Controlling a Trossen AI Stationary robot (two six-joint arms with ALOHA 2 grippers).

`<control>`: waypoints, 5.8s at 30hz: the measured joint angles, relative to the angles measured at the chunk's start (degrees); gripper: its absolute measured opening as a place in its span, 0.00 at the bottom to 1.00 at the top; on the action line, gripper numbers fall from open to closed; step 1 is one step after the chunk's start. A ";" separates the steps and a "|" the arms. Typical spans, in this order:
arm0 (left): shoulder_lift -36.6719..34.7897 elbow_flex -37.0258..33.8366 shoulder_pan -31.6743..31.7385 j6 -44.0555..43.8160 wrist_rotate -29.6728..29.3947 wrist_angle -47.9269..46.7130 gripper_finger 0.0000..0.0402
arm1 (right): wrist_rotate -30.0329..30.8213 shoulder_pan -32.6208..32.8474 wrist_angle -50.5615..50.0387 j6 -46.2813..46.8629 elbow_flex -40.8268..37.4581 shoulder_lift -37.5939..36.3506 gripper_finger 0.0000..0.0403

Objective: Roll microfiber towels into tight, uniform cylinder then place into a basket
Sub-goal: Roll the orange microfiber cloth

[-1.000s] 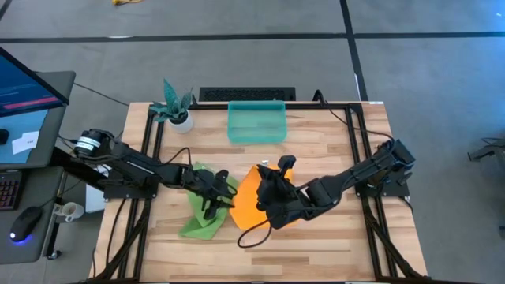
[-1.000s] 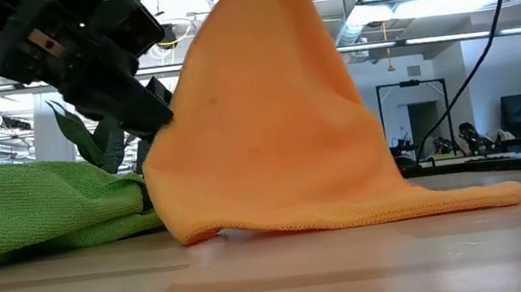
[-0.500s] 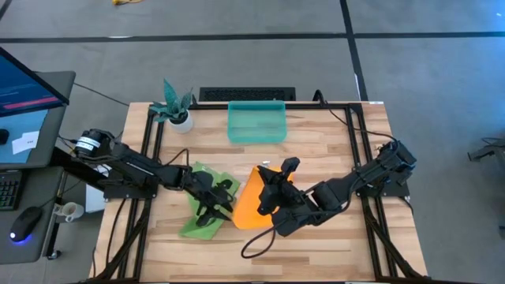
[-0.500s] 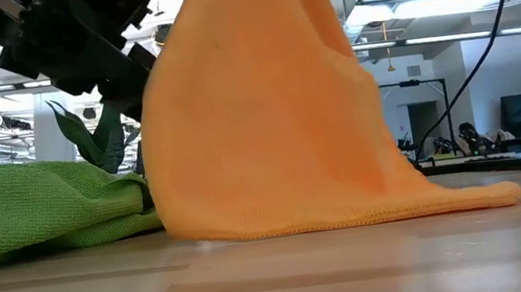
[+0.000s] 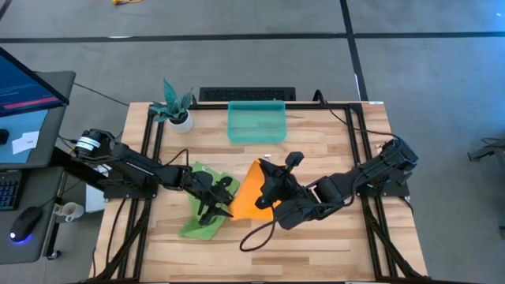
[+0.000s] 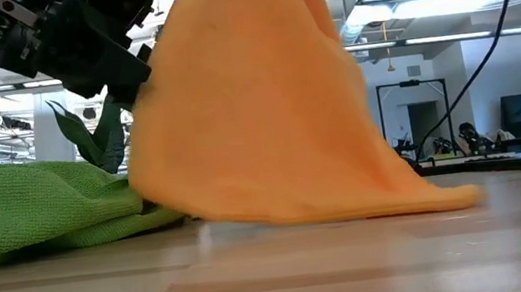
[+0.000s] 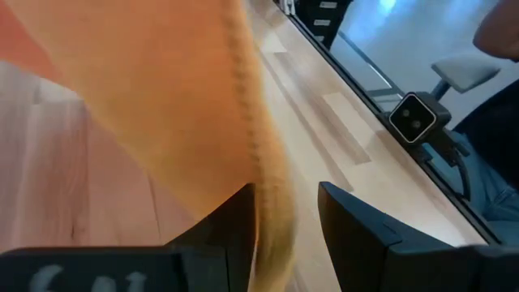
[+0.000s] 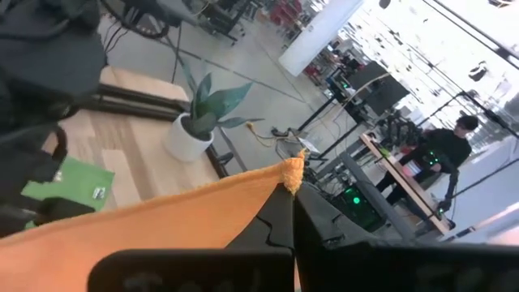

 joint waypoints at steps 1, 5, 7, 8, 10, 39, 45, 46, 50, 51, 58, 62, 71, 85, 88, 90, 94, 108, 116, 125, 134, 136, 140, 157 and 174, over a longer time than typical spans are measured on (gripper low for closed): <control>0.00 0.01 0.00 0.00 0.00 -0.07 0.31 | -0.12 -0.01 0.07 0.01 0.00 -0.35 0.03; 0.00 0.01 -0.02 0.00 0.78 -0.93 0.31 | -0.24 -0.06 -0.37 -0.69 -0.06 -1.11 0.03; 0.00 0.01 -0.02 0.00 1.98 -1.66 0.31 | -0.58 -0.06 0.09 -1.06 -0.07 -1.49 0.03; 0.00 0.01 -0.02 0.00 2.16 -2.07 0.31 | -0.54 -0.06 0.07 -1.07 -0.04 -1.60 0.03; 0.00 0.01 -0.02 0.00 2.23 -2.41 0.31 | -0.56 -0.06 -0.15 -1.12 -0.02 -1.51 0.03; 0.35 0.06 1.81 1.42 -13.53 -4.46 0.01 | 0.03 0.12 -0.13 -2.29 -0.04 -1.45 0.03; -0.11 5.82 -0.54 1.70 -22.17 -13.67 0.00 | -0.21 2.53 -5.68 3.00 -0.09 -1.95 0.03; -0.13 7.43 -1.28 1.72 -23.86 -17.11 0.00 | -0.32 3.21 -7.49 4.68 -0.09 -1.93 0.03; -0.18 14.82 -4.74 2.96 -33.35 -31.43 0.00 | -1.25 6.11 -13.59 12.29 -0.09 -2.54 0.03; -0.21 16.90 -5.53 3.41 -35.52 -35.22 0.00 | -1.40 6.80 -14.92 14.02 -0.09 -2.54 0.03; -0.24 30.78 -9.80 3.74 -46.23 -57.42 0.00 | -1.80 11.26 -24.03 24.57 -0.09 -3.53 0.03; -0.25 37.39 -10.45 3.65 -51.11 -66.15 0.00 | -3.40 12.51 -30.23 32.91 -0.09 -4.28 0.03; -0.28 50.60 -10.29 6.80 -55.46 -75.38 0.00 | -4.60 14.59 -48.62 55.11 -0.09 -6.34 0.03; -0.31 58.80 -3.91 17.22 -49.98 -78.61 0.00 | -8.69 12.52 -55.95 64.79 -0.59 -7.97 0.03; -0.29 58.36 -1.56 16.24 -47.42 -80.79 0.00 | -10.04 11.94 -55.93 64.32 -0.57 -8.04 0.03; 0.14 58.14 0.14 16.10 -47.23 -80.43 0.00 | -10.48 11.61 -55.95 62.79 -0.57 -8.01 0.03; 1.33 58.02 3.75 17.35 -46.65 -78.53 0.00 | -10.28 9.82 -55.93 59.16 -0.57 -8.75 0.03; 5.35 64.04 14.70 25.46 -46.65 -72.93 0.00 | -8.76 -2.00 -55.95 39.76 -0.59 -13.15 0.03; 5.31 65.52 15.05 20.14 -39.57 -78.43 0.00 | -9.36 -2.11 -55.90 42.21 -7.75 -17.18 0.03; 7.15 58.18 8.29 8.81 -29.46 -82.87 0.00 | -21.17 6.50 -55.06 71.19 -23.70 -20.27 0.03; 7.17 46.93 -2.29 2.64 -20.62 -77.31 0.00 | -34.58 18.68 -43.48 91.31 -33.53 -12.20 0.03; 7.19 44.20 -3.67 1.14 -20.26 -74.53 0.00 | -34.78 20.72 -42.39 94.76 -33.46 -9.79 0.03; 7.19 40.05 -5.48 -1.48 -18.84 -68.00 0.00 | -39.05 24.18 -40.37 98.41 -33.40 -6.23 0.03; 7.19 35.92 -8.74 -7.82 -9.25 -53.99 0.00 | -42.56 38.40 -42.37 113.36 -30.28 -5.32 0.03; 7.15 36.41 -10.62 -14.48 -1.75 -54.15 0.00 | -42.20 40.51 -40.92 112.77 -24.41 -5.20 0.03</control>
